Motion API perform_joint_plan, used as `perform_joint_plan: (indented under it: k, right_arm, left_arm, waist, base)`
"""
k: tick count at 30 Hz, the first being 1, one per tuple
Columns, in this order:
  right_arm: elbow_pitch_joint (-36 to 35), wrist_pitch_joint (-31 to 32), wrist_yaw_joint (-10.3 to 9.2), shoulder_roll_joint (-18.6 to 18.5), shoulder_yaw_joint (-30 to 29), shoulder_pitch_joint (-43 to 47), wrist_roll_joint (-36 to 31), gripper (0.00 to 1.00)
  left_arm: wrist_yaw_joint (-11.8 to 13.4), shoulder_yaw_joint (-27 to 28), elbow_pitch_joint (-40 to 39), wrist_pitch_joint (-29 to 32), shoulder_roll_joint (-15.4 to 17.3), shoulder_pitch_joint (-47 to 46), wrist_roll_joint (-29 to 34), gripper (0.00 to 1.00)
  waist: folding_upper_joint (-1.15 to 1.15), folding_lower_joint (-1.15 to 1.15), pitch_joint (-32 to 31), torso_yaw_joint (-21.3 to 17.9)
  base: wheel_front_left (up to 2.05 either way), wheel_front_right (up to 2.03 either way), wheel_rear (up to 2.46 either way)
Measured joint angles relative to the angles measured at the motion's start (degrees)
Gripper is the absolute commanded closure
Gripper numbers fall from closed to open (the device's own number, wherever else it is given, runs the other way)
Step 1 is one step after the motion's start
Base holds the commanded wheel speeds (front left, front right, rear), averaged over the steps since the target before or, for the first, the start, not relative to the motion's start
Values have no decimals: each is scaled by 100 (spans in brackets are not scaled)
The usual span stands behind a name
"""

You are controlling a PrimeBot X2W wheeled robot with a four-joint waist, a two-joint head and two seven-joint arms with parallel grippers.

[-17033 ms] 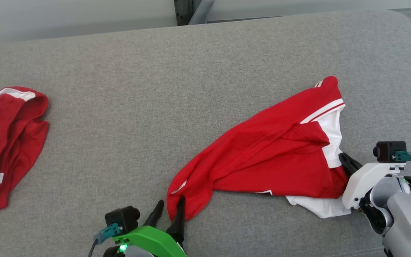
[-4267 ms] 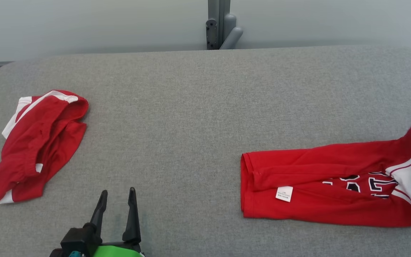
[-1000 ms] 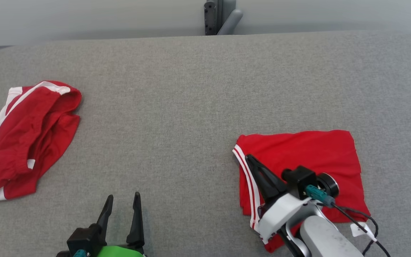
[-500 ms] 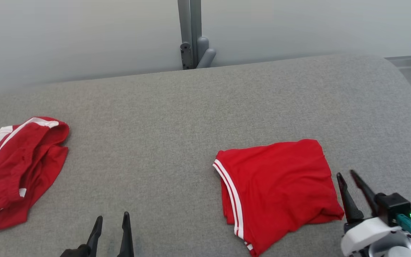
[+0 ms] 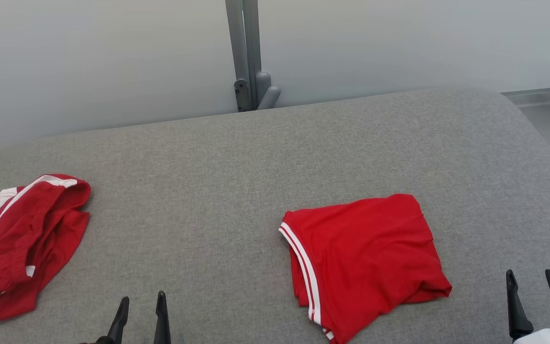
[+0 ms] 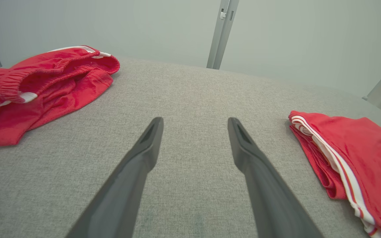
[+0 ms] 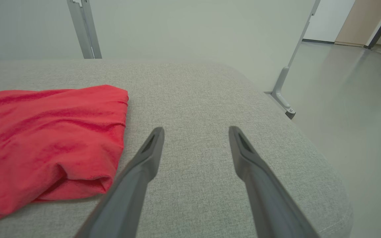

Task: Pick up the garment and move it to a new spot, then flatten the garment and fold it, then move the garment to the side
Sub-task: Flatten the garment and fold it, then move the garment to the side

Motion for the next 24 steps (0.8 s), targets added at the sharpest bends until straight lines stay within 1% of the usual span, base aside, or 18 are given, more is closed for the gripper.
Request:
perform_joint_plan:
  k: [6, 13, 18, 24]
  right_arm:
    - [-37, 0, -1, 104, -55, 51, -29, 0]
    - [-197, 0, -1, 87, 366, 16, 94, 0]
    - [-282, 0, 0, 43, 534, -87, 170, 0]
    - [-316, 0, -1, 8, 594, -95, 179, 0]
  left_arm:
    - [-10, 12, -30, -1, 1, 23, 0, 0]
    - [-83, 14, -11, 0, 1, 60, 9, 0]
    - [-101, 4, 1, 0, 1, 59, 25, 0]
    - [-102, -7, 8, 0, 1, 59, 25, 0]
  waist:
    - [0, 0, -6, 19]
    - [0, 0, 21, 33]
    - [0, 0, 34, 93]
    - [0, 0, 25, 174]
  base:
    - [0, 0, 0]
    - [0, 0, 0]
    - [0, 0, 0]
    - [0, 0, 0]
